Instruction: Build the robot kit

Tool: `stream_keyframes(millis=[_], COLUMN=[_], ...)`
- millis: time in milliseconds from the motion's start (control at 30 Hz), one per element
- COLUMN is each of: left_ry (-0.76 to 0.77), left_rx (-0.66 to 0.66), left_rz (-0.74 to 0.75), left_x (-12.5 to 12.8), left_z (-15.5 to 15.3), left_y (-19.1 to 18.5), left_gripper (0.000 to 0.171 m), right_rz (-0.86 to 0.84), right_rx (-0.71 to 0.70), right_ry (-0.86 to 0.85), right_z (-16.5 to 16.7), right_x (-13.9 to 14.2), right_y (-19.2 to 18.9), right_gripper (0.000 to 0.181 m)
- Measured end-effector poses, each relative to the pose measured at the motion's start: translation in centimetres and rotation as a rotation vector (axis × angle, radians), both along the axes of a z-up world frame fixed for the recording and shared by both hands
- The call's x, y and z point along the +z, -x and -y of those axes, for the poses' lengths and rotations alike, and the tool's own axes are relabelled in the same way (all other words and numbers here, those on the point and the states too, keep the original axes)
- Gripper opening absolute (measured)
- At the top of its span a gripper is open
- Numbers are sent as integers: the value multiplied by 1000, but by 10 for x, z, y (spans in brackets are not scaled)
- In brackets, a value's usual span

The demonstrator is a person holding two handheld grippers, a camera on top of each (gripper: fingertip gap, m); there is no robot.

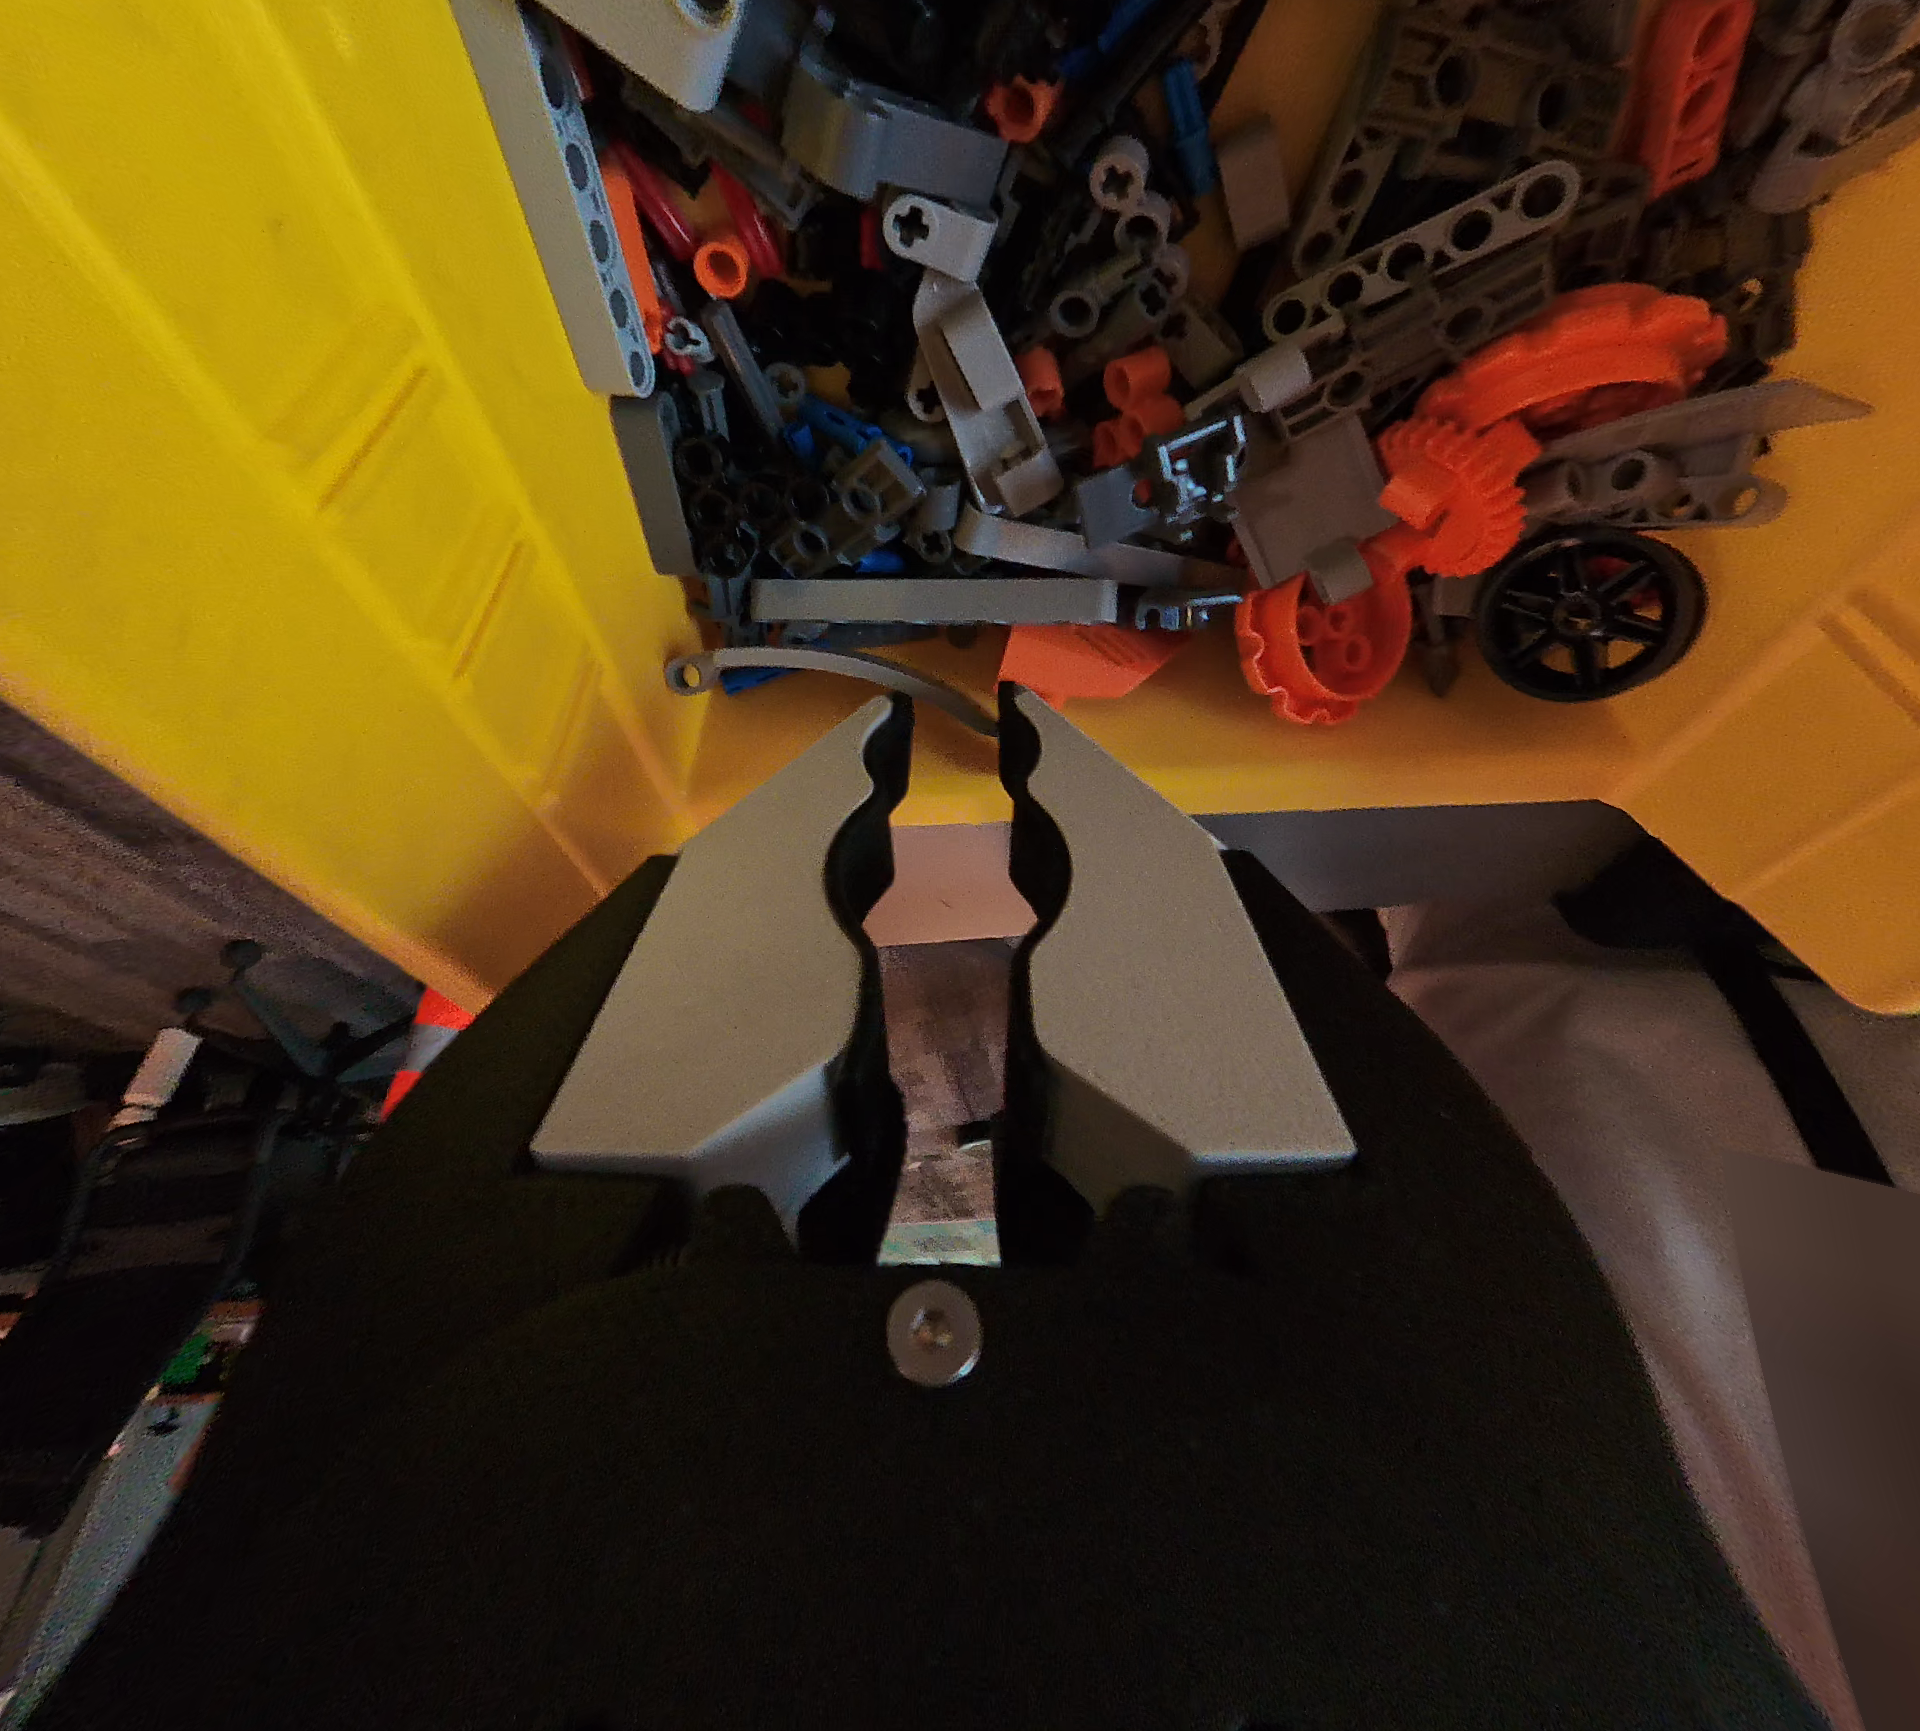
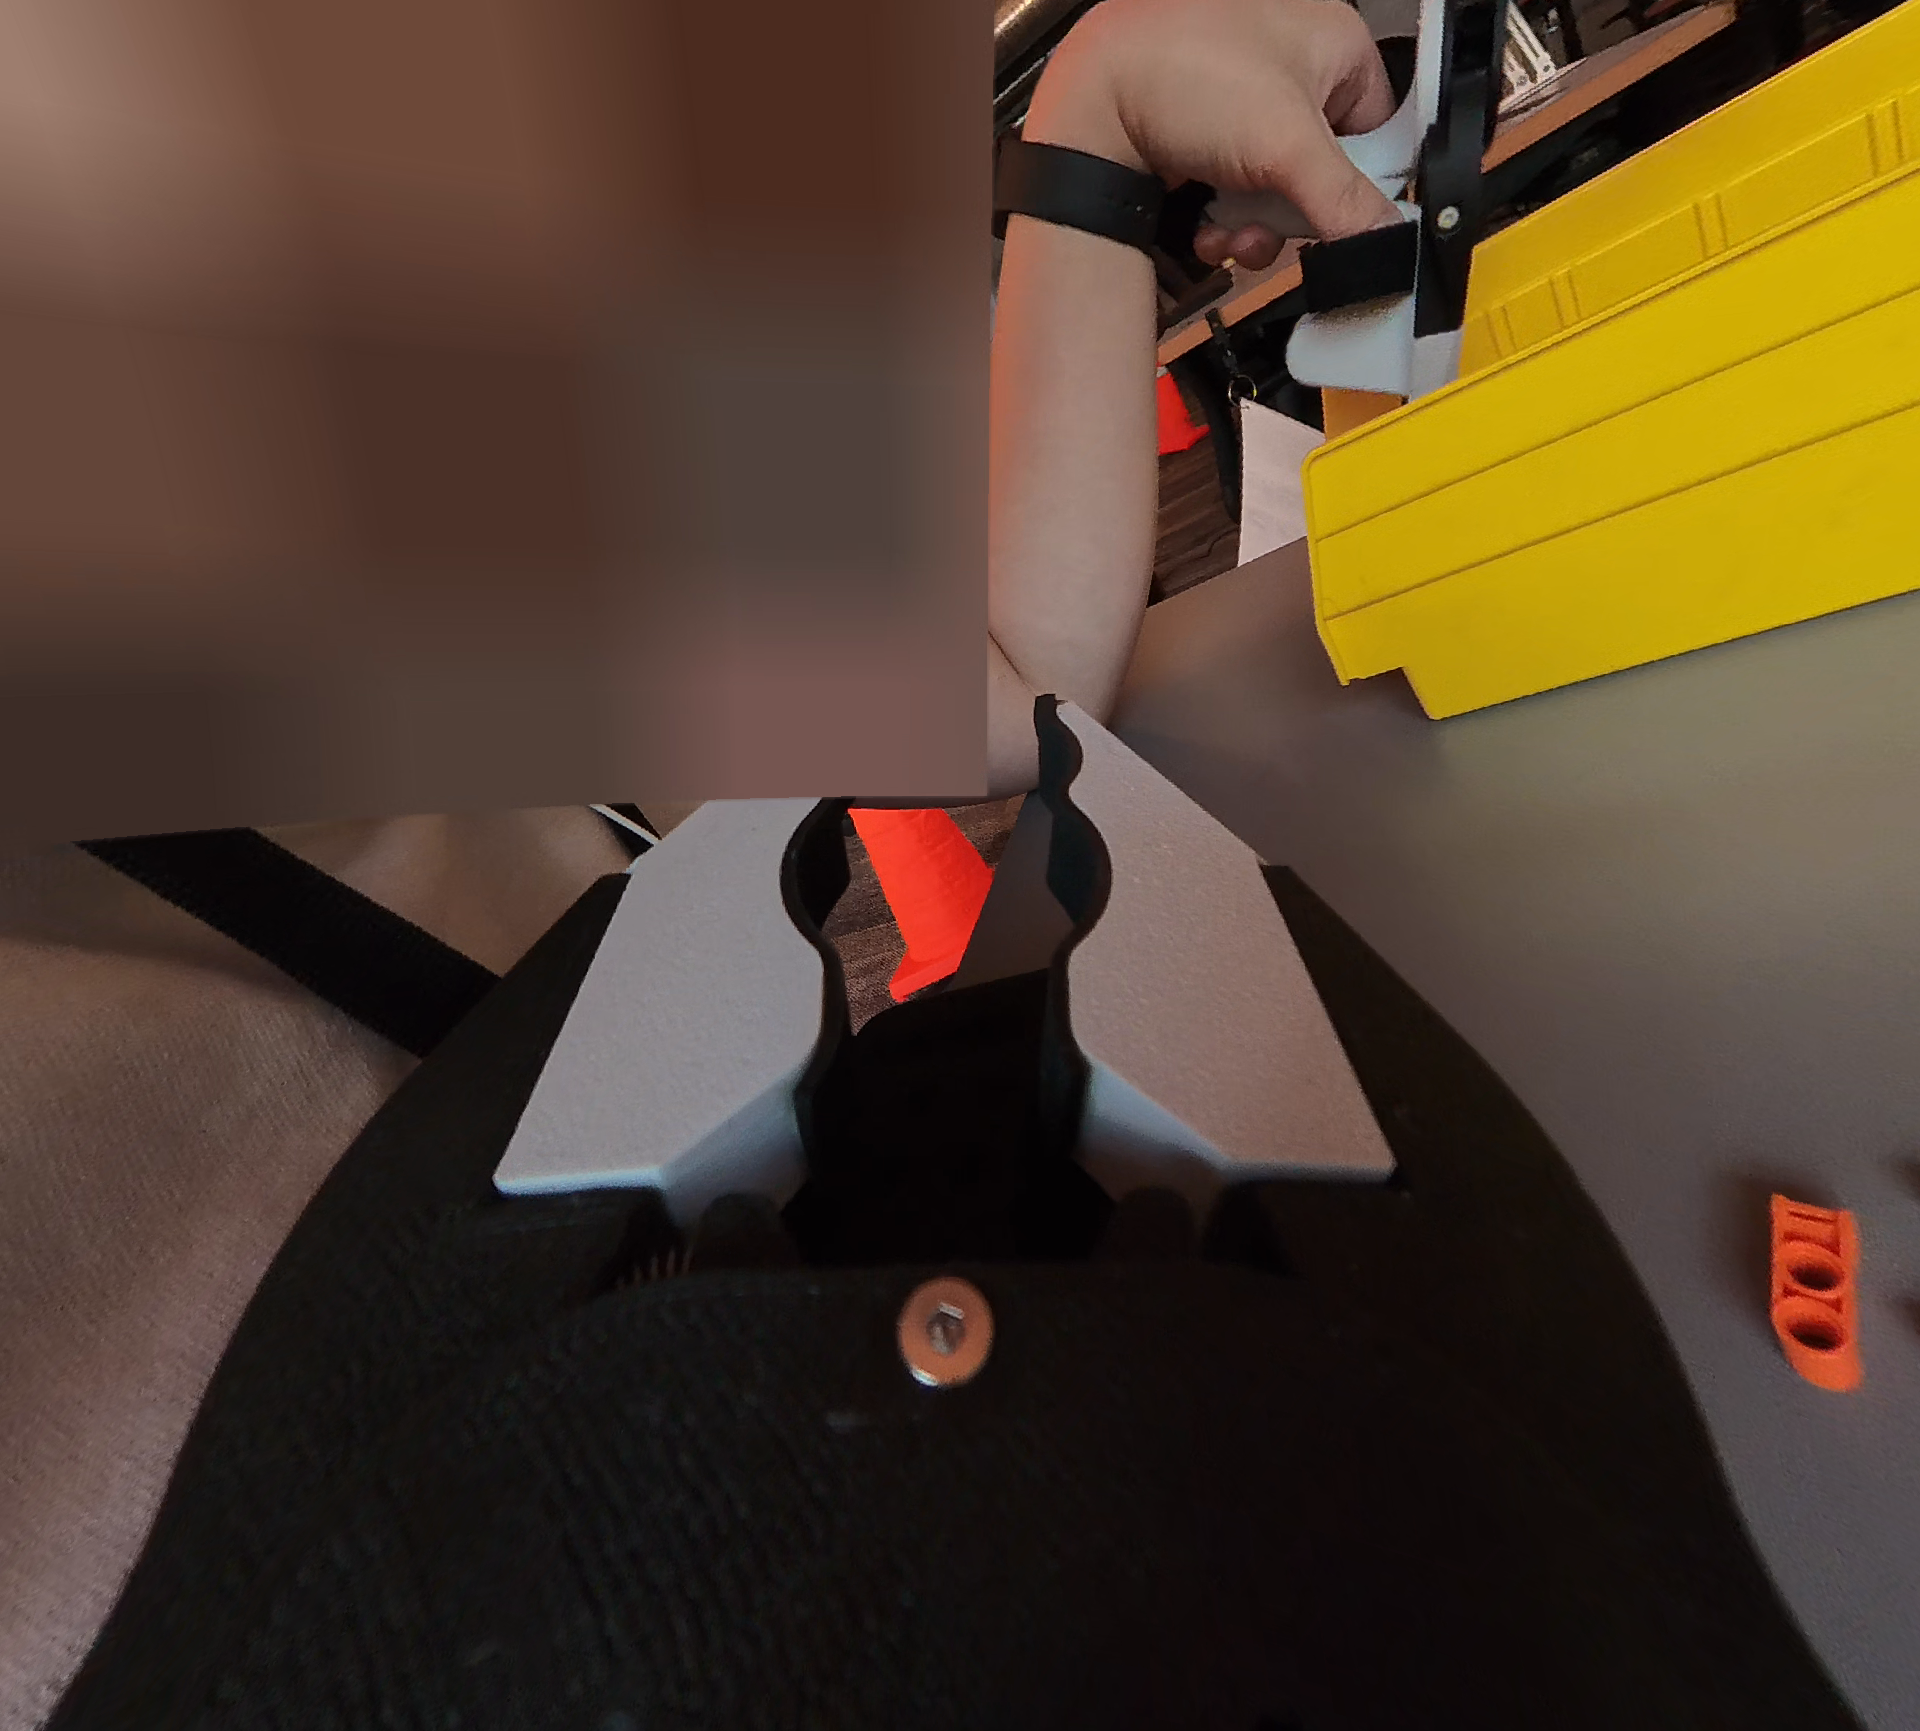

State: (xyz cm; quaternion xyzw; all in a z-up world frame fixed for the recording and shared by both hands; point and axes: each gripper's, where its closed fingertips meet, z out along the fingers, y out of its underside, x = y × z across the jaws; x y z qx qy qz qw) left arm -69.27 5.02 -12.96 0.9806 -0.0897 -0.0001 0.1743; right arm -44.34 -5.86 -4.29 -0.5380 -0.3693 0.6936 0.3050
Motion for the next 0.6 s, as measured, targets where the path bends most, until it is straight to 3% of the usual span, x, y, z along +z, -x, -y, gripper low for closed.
stream_keyframes(millis=[133,367,533,600], left_ry=[-55,-320,-511,-613], left_rx=[-4,-88,-223,-286], left_rz=[-23,-80,-18,82], left_x=[10,41,55,60], left_z=[-4,-38,-84,-110], left_y=[7,5,-21,-43], left_gripper=[2,1,0,1], right_rz=[0,-3,1,1], right_rx=[0,1,3,4], right_ry=[0,12,7,8], right_z=[0,-1,0,0], right_x=[0,0,-1,-1], right_y=[0,0,0,0], right_gripper=[33,33,33,33])
